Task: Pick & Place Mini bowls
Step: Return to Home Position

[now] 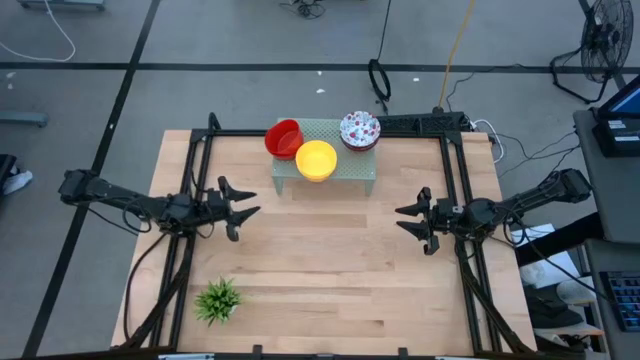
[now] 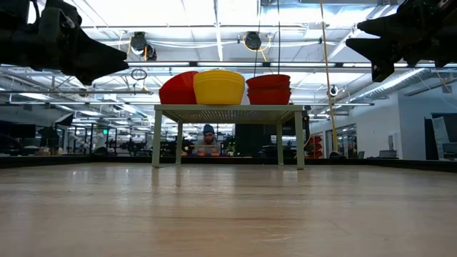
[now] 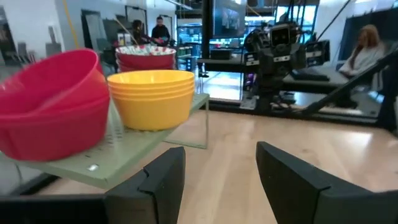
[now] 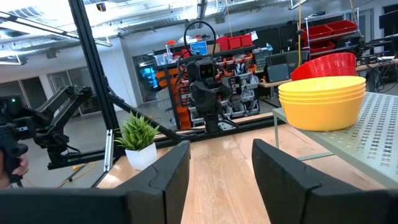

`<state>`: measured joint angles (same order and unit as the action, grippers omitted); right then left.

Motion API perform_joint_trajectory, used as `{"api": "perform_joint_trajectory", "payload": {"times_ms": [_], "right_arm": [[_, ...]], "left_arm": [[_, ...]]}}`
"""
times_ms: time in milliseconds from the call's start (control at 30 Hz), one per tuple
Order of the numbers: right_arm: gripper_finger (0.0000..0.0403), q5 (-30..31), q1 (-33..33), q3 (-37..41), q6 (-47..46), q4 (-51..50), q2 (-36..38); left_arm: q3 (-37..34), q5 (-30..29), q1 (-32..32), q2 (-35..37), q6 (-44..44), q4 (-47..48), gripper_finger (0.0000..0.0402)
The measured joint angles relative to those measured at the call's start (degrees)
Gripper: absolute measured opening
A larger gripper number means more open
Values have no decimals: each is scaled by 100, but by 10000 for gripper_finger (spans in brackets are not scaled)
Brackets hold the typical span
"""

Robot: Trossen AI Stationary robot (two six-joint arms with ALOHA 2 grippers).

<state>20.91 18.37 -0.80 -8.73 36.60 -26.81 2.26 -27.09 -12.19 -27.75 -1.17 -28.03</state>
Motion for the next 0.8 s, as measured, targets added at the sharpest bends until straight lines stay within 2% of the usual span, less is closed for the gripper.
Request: {"api": "perform_joint_trajectory", "payload": {"times_ms": [300, 800], "right_arm": [[160, 0, -1, 0, 0, 0, 0], [160, 0, 0, 0, 0, 0, 0]], "left_arm": [[0, 2, 0, 0, 1129, 0, 200], [0, 7, -1, 0, 1121, -2, 200]]}}
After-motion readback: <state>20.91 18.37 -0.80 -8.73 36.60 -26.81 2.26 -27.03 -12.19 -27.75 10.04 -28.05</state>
